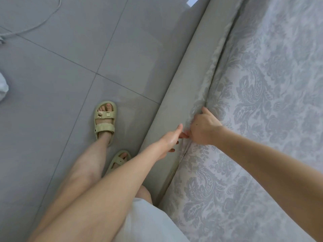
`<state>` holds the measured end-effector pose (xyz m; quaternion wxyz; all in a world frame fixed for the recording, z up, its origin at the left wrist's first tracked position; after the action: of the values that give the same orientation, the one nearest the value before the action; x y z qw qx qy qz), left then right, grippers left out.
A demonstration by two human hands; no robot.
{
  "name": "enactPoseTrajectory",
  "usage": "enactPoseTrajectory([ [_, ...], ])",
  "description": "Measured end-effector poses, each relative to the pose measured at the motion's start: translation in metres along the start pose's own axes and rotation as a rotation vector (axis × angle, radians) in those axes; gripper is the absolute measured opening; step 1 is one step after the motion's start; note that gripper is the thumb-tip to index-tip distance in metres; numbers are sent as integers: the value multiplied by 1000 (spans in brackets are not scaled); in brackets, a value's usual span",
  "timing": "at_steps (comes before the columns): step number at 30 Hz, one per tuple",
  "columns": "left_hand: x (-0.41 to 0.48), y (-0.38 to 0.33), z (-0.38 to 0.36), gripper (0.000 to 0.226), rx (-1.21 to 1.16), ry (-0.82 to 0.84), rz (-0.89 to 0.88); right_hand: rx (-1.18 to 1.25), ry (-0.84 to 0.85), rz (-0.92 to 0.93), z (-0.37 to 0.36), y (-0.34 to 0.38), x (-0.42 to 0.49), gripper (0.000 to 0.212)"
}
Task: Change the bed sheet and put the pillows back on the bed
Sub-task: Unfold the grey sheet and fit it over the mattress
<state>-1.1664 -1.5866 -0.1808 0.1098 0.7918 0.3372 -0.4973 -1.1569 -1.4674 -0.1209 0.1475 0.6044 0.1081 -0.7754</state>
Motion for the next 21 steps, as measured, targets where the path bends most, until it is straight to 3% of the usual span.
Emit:
enactPoseTrajectory([
  [6, 8, -6, -7, 45, -181, -10, -19, 86, 202, 74, 14, -15, 11, 42],
  [8, 9, -8, -9, 43, -231, -8, -29, 111, 189, 99, 21, -21, 10, 46],
  [10, 12, -7, -8, 45, -282, -4, -5, 195, 74, 65, 16, -28, 7, 52],
  [13, 15, -4, -4, 57, -350, -8, 60, 213, -381, 62, -10, -41, 3, 53],
  [15, 19, -1, -2, 59, -372, -16, 83, 179, -471, 86, -17, -47, -3, 51],
  [21, 22, 1, -1, 57, -407, -31, 98, 151, -2, 227, 1, -50, 6, 49],
])
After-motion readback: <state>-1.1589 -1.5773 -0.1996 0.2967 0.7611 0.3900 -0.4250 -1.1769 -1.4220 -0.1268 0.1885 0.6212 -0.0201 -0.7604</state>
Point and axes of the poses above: each hand's wrist, its own x-axis towards the middle knuckle, its own z-axis out of the back of the hand, y = z × x, the point moved 1 cm from there along x, towards the middle knuckle, and after that the axes turned 6 degrees about z, right-handed, at the moved point
